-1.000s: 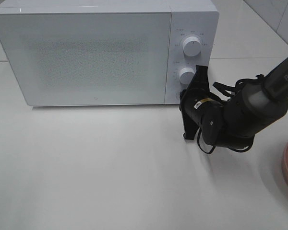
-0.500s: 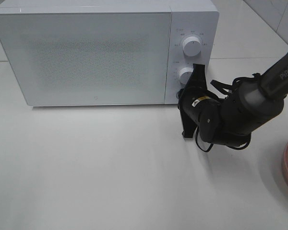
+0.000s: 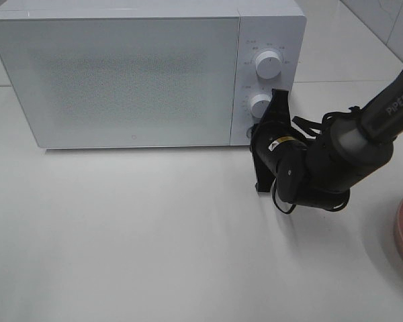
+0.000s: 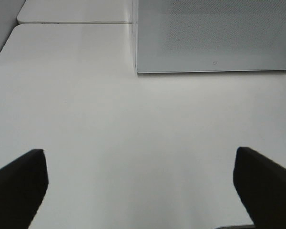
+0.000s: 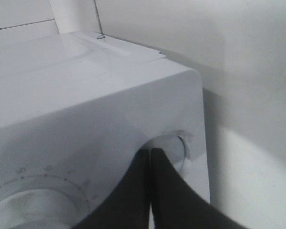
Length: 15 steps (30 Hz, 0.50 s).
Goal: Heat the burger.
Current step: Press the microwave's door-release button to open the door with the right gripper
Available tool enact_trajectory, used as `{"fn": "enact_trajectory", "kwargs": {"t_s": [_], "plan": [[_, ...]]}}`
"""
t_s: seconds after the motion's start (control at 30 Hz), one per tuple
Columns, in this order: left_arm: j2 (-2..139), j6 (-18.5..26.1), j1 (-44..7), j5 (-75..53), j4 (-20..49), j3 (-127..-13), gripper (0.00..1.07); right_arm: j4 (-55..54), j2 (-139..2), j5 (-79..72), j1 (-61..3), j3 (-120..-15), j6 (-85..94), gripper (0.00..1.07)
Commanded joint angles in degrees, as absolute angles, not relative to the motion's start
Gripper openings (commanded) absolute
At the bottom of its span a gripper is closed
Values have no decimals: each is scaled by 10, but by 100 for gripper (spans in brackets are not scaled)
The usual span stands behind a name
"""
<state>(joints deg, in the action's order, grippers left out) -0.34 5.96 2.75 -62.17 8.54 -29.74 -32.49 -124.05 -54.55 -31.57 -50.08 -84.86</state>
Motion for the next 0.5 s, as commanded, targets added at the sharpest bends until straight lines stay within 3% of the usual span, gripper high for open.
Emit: {"fn": "enact_trajectory", "kwargs": {"t_s": [0.03,0.5], "plan": [[-12,60,28,-612,87,-295,98,-303,-1234,-655,-308,-548,-835,0],[-12,60,28,-612,87,-295,98,-306,-1246,-698,-301,-604,-786,0]]}}
